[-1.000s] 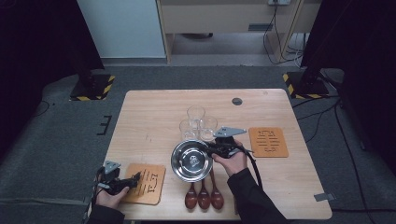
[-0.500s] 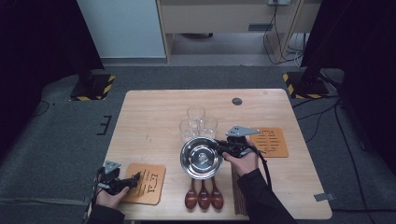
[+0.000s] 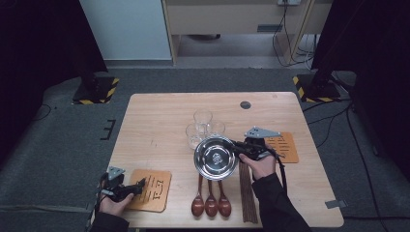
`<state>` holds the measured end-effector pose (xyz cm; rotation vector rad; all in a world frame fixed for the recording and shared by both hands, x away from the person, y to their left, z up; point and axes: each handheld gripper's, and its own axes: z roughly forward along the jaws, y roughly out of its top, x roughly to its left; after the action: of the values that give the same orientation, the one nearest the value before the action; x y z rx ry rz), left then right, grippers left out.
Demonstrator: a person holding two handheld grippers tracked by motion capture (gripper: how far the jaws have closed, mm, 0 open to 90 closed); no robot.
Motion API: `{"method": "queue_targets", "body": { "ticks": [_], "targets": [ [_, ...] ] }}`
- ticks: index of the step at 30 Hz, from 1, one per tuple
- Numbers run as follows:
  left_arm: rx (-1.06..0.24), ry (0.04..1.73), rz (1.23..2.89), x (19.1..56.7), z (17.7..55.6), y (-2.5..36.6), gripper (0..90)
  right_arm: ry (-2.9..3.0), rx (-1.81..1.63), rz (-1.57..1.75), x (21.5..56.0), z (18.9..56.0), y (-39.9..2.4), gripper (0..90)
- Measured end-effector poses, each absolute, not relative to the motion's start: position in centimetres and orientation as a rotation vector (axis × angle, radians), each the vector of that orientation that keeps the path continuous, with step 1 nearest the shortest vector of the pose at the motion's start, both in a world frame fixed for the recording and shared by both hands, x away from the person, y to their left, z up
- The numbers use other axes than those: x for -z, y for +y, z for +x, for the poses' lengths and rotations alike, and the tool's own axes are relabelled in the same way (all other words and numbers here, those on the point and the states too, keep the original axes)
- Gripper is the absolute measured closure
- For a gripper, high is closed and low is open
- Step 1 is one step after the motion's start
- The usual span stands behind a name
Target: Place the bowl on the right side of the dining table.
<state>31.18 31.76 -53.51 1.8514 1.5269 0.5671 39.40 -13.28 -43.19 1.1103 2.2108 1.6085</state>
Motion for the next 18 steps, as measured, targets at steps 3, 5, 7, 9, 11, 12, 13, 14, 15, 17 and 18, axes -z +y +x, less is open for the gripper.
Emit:
{"method": "queue_targets", "body": {
  "ticks": [3, 5, 7, 9, 11, 12, 13, 14, 15, 17, 18],
  "targets": [
    [-0.567, 1.527, 1.851, 53.5, 31.2, 31.8, 1.3, 2.19, -1.611, 1.118, 43.0, 39.5, -13.9, 83.7],
    [-0.567, 1.527, 1.851, 53.5, 31.2, 31.8, 1.3, 2.169, -1.608, 1.124, 43.0, 39.6, -14.3, 83.7],
    [-0.567, 1.527, 1.851, 53.5, 31.2, 31.8, 1.3, 2.162, -1.608, 1.134, 43.0, 39.6, -14.6, 83.7],
    [-0.567, 1.527, 1.851, 53.5, 31.2, 31.8, 1.3, 2.149, -1.612, 1.145, 43.0, 39.7, -14.9, 83.7],
    [-0.567, 1.527, 1.851, 53.5, 31.2, 31.8, 1.2, 2.139, -1.615, 1.149, 42.9, 39.8, -15.2, 83.7],
    [-0.567, 1.527, 1.851, 53.5, 31.2, 31.8, 1.3, 2.137, -1.616, 1.153, 42.9, 39.8, -15.3, 83.7],
    [-0.567, 1.527, 1.851, 53.5, 31.2, 31.8, 1.3, 2.129, -1.619, 1.155, 42.8, 39.8, -15.5, 83.7],
    [-0.567, 1.527, 1.851, 53.5, 31.2, 31.8, 1.3, 2.121, -1.622, 1.158, 42.8, 39.9, -15.6, 83.7],
    [-0.567, 1.527, 1.851, 53.5, 31.2, 31.8, 1.3, 2.114, -1.626, 1.165, 42.7, 39.9, -15.8, 83.7],
    [-0.567, 1.527, 1.851, 53.5, 31.2, 31.8, 1.3, 2.099, -1.632, 1.18, 42.7, 40.0, -16.1, 83.6],
    [-0.567, 1.527, 1.851, 53.5, 31.2, 31.8, 1.3, 2.09, -1.634, 1.184, 42.6, 40.0, -16.3, 83.6]
  ]
}}
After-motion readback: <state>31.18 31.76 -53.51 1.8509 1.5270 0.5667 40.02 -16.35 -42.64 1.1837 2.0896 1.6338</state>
